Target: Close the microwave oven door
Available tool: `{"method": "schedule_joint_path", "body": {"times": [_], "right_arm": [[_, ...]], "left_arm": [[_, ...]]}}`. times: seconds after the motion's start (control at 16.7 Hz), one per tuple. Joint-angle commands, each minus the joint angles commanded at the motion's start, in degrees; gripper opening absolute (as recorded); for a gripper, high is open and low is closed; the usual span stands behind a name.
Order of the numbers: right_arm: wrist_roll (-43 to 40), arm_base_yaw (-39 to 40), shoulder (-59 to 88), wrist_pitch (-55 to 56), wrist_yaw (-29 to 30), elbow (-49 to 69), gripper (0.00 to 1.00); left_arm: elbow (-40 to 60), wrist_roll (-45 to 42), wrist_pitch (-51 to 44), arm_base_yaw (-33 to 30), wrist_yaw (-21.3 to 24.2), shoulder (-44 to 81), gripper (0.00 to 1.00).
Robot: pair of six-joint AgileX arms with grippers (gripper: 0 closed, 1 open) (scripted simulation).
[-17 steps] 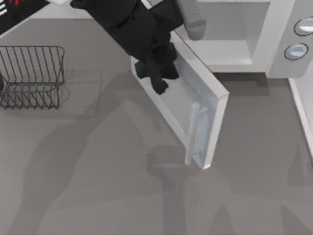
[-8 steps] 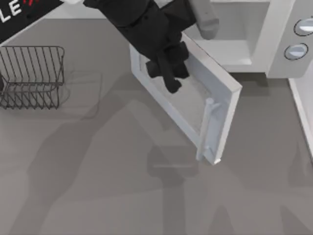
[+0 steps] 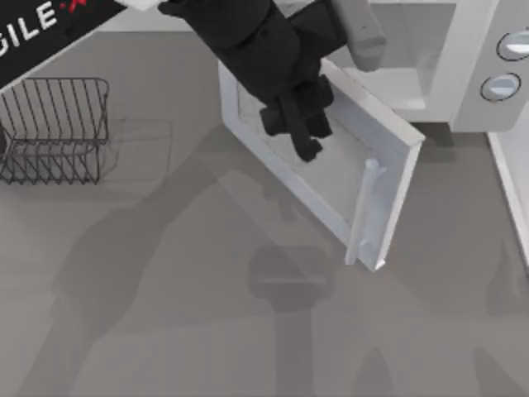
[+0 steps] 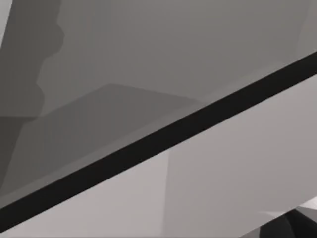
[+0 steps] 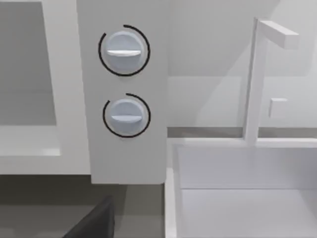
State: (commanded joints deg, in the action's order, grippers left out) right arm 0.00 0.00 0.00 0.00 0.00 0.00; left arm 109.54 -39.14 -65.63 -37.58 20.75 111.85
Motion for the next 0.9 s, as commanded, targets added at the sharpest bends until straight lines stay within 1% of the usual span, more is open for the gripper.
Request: {"method": "schedule_joint_path", "body": {"times": [0.24,0.42,0.72,0.9], "right_arm": [[0.0,0.0,0.0,0.0,0.0,0.0,1.0],[0.0,0.0,0.0,0.0,0.0,0.0,1.0],[0.0,0.0,0.0,0.0,0.0,0.0,1.0],[0.0,0.0,0.0,0.0,0.0,0.0,1.0]], "left_arm": [[1.7,1.3,-1.1,-1.7,-0.2,1.9,0.0],[3.8,2.1,0.1,-1.8,-1.0,2.3,0.0],[3.8,2.1,0.0,-1.8,-1.0,2.2,0.0],[4.6,2.5,-1.4,-3.2,-0.7,3.4,0.0]]}}
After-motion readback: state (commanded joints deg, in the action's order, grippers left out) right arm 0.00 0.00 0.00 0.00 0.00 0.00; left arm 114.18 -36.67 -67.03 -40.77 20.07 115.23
